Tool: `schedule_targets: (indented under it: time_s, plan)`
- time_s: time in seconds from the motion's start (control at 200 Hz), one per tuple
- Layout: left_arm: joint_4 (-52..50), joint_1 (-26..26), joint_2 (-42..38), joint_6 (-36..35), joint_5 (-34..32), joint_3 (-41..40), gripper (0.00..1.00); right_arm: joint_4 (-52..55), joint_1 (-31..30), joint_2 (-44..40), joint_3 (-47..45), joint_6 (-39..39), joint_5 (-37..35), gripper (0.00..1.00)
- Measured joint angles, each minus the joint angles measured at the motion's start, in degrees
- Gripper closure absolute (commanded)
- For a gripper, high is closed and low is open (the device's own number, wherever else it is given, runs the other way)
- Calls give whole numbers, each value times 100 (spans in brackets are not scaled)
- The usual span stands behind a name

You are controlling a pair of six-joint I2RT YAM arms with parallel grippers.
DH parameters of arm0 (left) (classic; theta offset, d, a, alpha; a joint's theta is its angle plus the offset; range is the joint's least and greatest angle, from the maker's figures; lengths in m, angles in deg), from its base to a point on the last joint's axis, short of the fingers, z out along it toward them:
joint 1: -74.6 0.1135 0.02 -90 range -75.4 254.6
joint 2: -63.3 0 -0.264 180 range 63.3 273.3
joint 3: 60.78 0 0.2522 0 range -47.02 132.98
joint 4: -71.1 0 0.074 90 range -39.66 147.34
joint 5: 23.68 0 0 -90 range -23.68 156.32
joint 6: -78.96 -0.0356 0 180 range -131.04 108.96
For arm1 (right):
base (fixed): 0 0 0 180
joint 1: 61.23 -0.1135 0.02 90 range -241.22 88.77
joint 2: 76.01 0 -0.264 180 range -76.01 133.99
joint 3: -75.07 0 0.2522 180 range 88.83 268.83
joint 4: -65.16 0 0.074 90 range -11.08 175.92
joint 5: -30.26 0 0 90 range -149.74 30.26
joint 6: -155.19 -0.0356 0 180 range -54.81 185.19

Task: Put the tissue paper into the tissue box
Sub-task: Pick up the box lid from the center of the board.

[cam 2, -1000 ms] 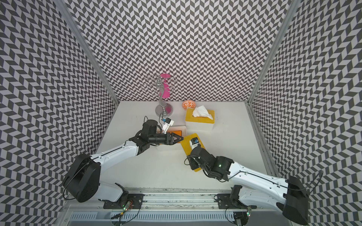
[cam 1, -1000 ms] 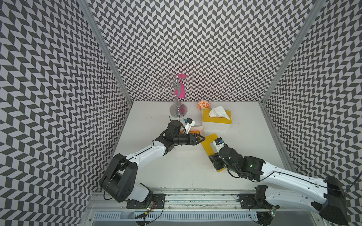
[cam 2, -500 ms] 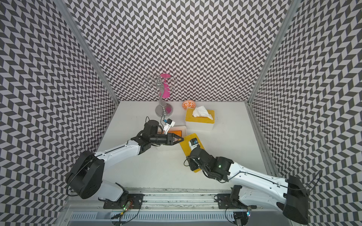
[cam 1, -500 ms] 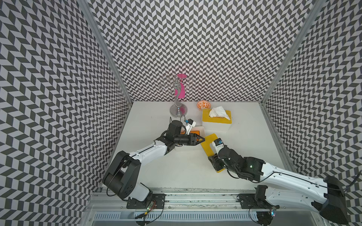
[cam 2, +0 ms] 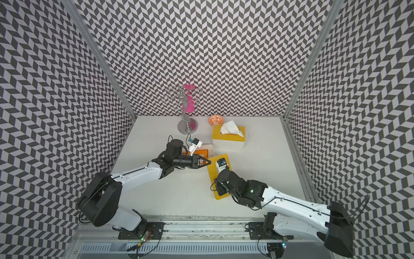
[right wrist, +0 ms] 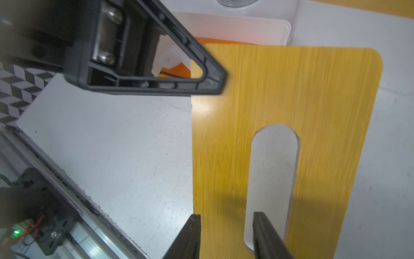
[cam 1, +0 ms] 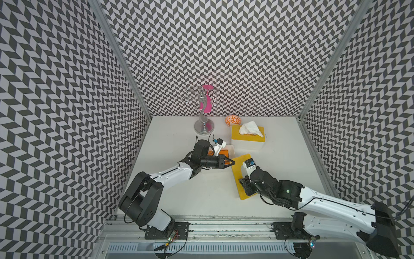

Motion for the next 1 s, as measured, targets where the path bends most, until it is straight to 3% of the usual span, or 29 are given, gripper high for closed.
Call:
schedule_targets:
  time_s: [0.295,0.421,0.586,0.846,1.001]
  plan:
    - [367,63,-437,339,-144,-483,100,-262,-2,-422,7,26,212,50]
    - [643,275,-1152,590,-293,-800,100,-741,-2,-990,-85,-52,483,39]
    - [1156,890,-2304,1121,-507,-1394,100,-1685,-2,-1930,-680,-444,752,17]
    - [2011,2013,-3670,2455,-754,-2476,100,-2752,225,-2422,-1266,-1088,1119,12]
    - [2806,2433,-3893,3501,-737,-3088,100,-3602,949,-2256,-1423,-1523,1912,13]
